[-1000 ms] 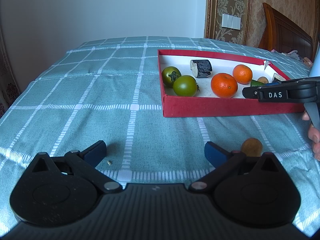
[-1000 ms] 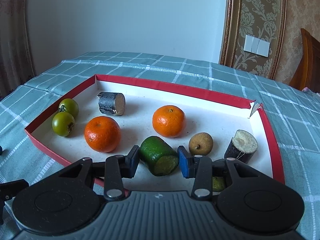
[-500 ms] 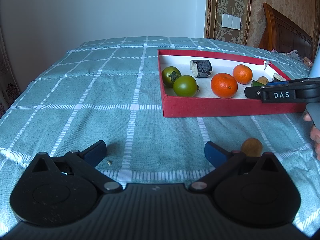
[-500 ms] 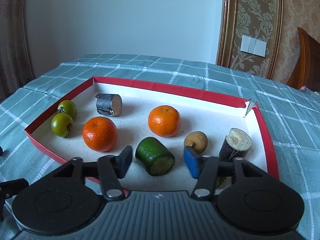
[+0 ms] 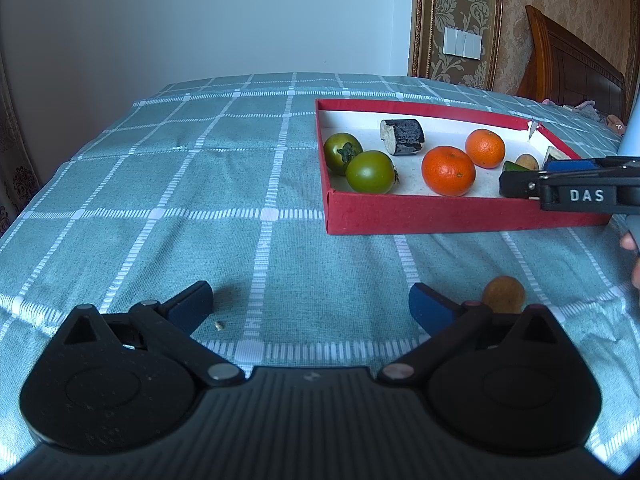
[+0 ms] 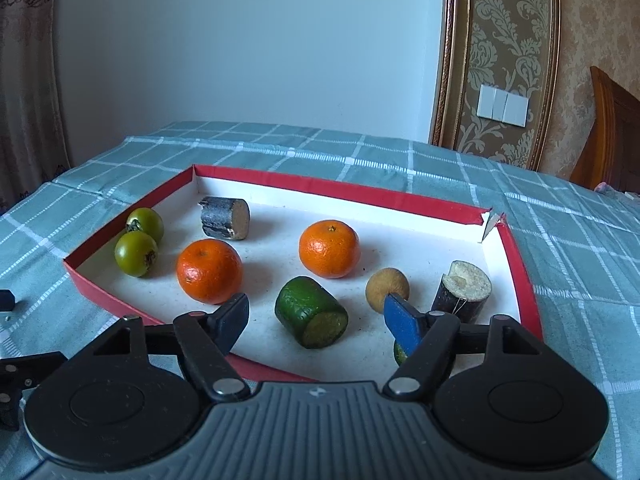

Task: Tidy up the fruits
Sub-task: 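Withdraw the open right tool from the tray, then move the left tool to the small brown fruit and close on it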

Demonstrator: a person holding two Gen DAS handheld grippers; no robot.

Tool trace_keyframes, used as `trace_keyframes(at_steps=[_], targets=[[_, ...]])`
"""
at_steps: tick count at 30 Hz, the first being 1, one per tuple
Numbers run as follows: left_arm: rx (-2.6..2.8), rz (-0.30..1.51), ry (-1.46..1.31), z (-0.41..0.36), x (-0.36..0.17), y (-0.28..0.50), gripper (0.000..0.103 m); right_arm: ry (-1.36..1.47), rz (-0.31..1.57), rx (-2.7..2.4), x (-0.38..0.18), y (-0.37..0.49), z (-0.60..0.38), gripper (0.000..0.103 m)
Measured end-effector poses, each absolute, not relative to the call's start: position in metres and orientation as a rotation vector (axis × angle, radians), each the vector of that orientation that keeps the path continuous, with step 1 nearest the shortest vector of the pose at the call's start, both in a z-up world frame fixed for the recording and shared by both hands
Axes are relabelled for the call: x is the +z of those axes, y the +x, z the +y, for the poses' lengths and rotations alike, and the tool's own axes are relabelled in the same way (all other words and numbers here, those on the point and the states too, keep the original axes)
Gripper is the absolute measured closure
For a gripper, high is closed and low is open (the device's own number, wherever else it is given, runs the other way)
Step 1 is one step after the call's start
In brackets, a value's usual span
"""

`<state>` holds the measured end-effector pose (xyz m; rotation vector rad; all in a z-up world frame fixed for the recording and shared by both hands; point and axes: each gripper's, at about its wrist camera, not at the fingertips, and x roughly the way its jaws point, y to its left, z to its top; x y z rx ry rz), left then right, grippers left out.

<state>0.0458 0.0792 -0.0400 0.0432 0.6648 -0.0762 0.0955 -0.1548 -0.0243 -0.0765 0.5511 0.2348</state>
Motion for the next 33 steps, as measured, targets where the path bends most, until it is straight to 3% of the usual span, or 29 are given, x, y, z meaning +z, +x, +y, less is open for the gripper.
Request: trace_keyframes(at_steps=[4,25,33], targets=[[-0.076,0.665,0.043,0.079,-0.040,0.046,0.000,-0.067,0.503,0.218,-0.021,0.081,-0.161,0.020],[-0.115,0.626,-0.024,0.072,-0.035,0.024,0.000,0.036,0.464,0.181,-0.024,0.051,-0.197,0.019],[-0.156,0.607,0.067,0.043,-0.023,0.019,0.000,-0.002,0.460,0.163,-0.026,0.034,-0.201,0.019]])
